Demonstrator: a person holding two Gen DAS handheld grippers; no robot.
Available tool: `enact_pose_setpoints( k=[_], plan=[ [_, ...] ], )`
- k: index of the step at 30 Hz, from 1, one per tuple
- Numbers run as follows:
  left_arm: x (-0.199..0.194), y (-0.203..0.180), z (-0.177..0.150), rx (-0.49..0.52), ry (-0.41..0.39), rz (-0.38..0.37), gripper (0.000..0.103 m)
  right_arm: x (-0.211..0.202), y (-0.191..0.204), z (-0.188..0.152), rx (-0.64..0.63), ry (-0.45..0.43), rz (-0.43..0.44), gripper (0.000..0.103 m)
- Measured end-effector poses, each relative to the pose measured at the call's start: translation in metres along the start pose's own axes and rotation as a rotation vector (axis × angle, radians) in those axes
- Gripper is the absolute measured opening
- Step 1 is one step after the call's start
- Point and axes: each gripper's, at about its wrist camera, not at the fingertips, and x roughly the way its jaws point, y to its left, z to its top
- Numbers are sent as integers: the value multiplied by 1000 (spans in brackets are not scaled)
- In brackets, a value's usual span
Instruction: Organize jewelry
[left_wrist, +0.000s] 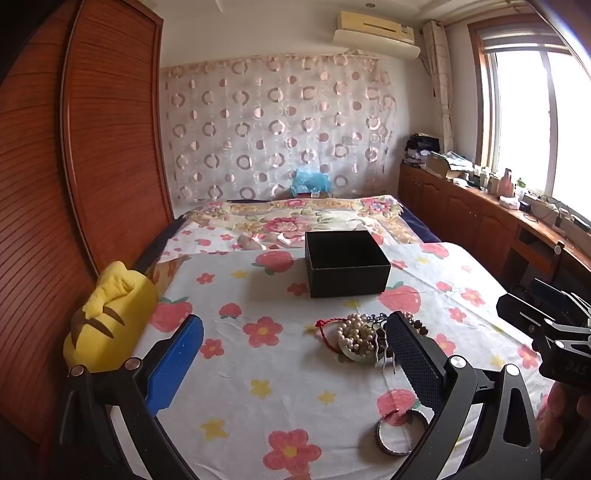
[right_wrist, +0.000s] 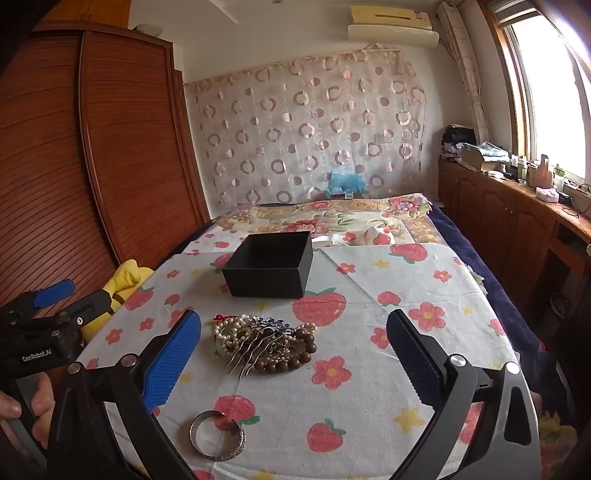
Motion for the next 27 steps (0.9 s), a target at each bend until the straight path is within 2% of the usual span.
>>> enact_pose_setpoints(
  k=[27],
  plan=[
    [-1,0,0,-1,-19,0,96,-3,1,1,2,-5,5,101]
  ],
)
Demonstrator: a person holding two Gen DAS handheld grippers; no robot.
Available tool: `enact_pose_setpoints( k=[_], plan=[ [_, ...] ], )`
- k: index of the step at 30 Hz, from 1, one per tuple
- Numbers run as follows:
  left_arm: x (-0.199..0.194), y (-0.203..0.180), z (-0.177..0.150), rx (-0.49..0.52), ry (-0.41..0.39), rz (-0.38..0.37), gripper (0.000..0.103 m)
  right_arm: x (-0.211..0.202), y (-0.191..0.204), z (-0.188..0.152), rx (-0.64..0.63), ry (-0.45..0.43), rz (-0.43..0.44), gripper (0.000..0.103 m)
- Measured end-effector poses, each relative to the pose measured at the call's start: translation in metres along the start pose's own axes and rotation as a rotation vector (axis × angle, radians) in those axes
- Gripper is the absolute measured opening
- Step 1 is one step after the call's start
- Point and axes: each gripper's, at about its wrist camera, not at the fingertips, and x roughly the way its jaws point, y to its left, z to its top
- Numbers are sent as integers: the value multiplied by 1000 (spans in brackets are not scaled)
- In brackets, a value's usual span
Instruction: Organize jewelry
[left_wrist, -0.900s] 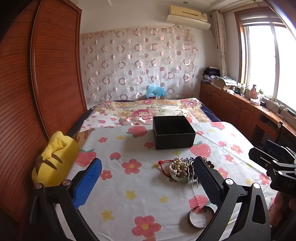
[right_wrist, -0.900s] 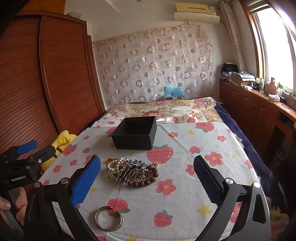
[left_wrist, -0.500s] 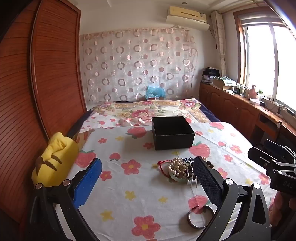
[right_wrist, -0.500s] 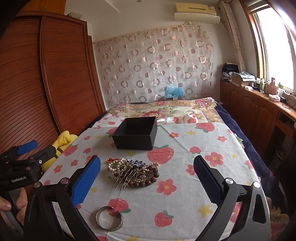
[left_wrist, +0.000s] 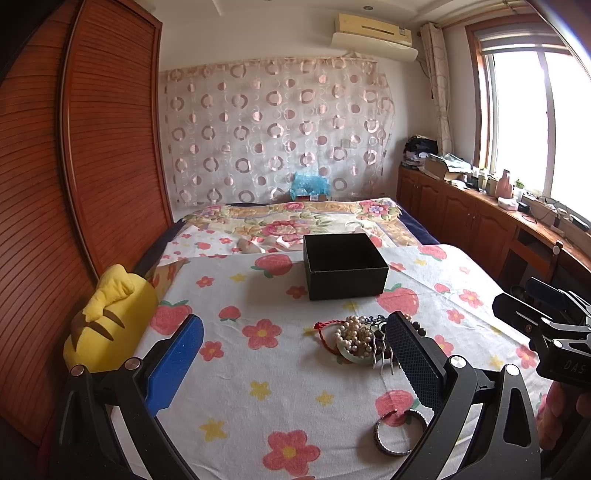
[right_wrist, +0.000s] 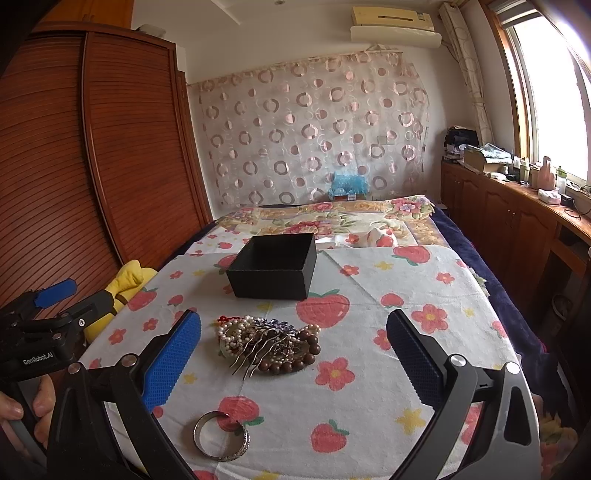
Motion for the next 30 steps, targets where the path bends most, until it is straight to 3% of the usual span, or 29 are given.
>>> enact_pose_setpoints(
  k=[30],
  plan=[
    [0,0,0,1,-2,0,96,1,7,2,-1,-5,-2,101]
  ],
)
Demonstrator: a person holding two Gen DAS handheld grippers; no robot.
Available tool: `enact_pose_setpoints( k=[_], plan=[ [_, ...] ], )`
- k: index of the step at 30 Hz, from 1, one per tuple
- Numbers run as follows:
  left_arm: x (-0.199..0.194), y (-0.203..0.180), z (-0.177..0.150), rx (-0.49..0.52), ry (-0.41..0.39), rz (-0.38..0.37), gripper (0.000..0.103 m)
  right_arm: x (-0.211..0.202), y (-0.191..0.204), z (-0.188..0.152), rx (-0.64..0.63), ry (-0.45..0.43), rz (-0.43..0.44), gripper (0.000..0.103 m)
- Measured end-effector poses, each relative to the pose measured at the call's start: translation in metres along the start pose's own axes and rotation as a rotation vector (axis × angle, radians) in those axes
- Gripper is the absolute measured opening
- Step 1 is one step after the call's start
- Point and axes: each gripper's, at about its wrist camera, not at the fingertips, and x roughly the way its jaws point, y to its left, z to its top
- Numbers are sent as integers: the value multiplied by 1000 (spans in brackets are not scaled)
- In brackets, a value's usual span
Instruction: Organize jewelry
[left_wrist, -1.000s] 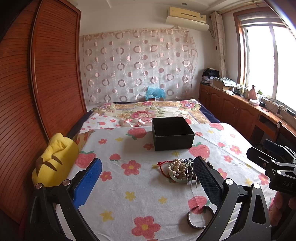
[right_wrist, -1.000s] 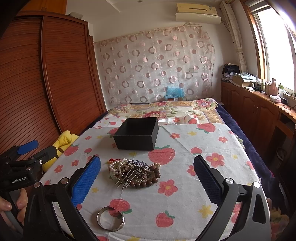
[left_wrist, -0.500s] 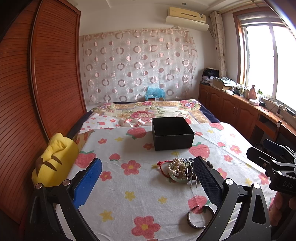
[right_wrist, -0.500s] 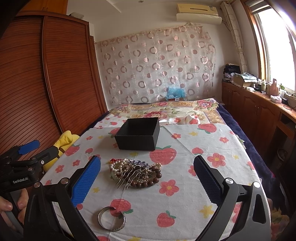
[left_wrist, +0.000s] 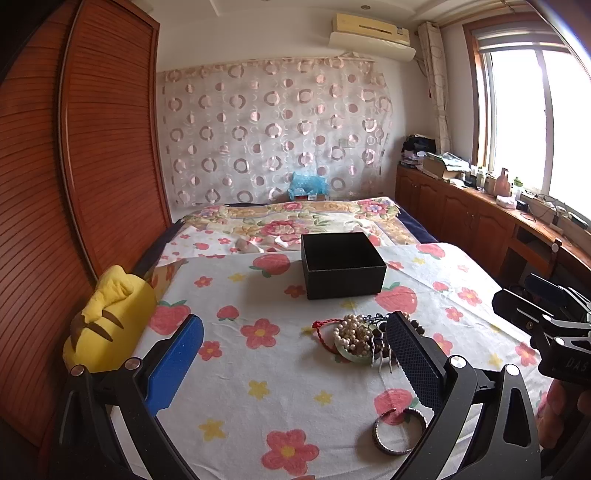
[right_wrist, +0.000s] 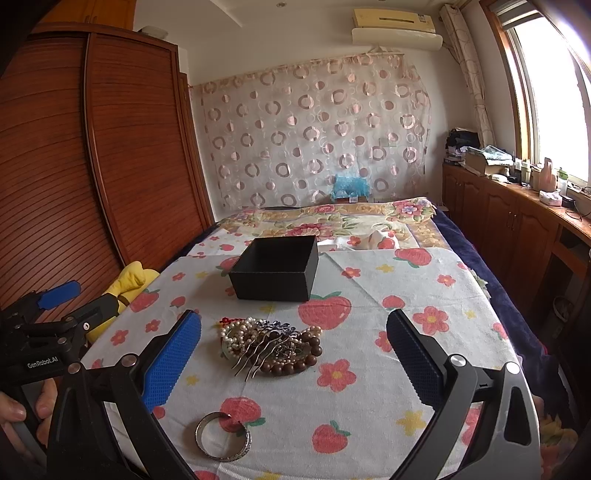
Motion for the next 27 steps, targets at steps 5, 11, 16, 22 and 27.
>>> enact_pose_setpoints(
  k=[5,11,16,22,27],
  plan=[
    [0,0,0,1,0,0,96,-2,4,4,2,-5,-4,101],
    [0,0,0,1,2,-2,96,-5,2,6,1,-8,-1,101],
    [-2,-5,4,1,1,-2,96,-6,3,8,1,-9,1,101],
    [-2,-5,4,1,1,-2,96,-7,3,9,0,-9,0,101],
    [-2,-5,4,2,1,-2,96,-7,3,8,0,-9,1,101]
  ],
)
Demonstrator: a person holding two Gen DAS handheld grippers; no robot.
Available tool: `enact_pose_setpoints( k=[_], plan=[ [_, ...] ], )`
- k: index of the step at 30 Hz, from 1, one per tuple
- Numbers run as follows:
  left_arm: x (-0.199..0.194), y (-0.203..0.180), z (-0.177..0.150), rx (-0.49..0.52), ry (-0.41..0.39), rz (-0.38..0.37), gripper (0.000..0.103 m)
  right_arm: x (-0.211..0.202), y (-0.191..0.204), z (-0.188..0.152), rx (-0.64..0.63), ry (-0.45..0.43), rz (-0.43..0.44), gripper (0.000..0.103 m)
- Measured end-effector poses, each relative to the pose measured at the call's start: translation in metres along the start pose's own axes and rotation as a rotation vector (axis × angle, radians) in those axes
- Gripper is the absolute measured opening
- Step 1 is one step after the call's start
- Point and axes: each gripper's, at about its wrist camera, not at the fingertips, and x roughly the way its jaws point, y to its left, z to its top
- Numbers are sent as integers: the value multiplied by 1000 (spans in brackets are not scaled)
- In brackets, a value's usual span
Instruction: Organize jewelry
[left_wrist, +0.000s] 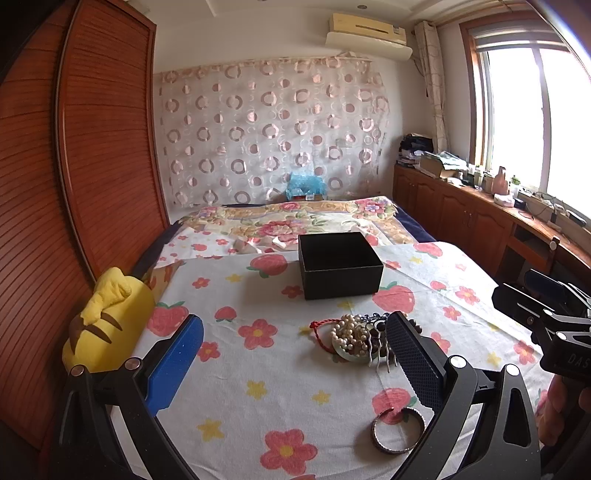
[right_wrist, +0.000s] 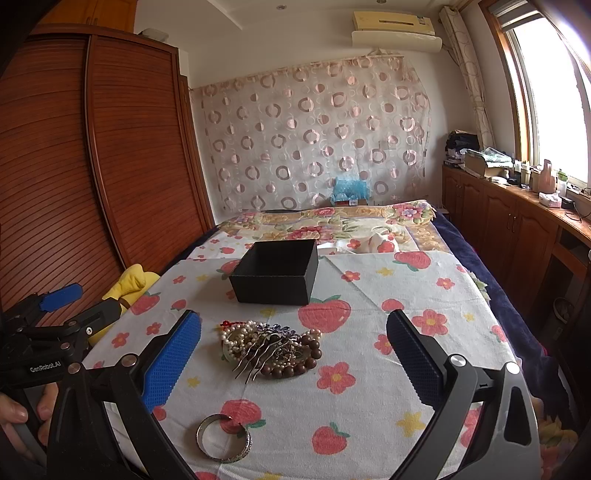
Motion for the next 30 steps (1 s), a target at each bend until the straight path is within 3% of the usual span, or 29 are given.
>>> enact_pose_setpoints(
  k=[8,16,30],
  plan=[
    [1,-1,0,3,4,-2,96,0,1,0,-1,-1,0,101],
    [-2,-33,13,32,81,-50,96,3,-1,0,-10,25,12,101],
    [48,-25,-49,80,275,-130,96,26,-18,-39,-47,134,35,99]
  ],
)
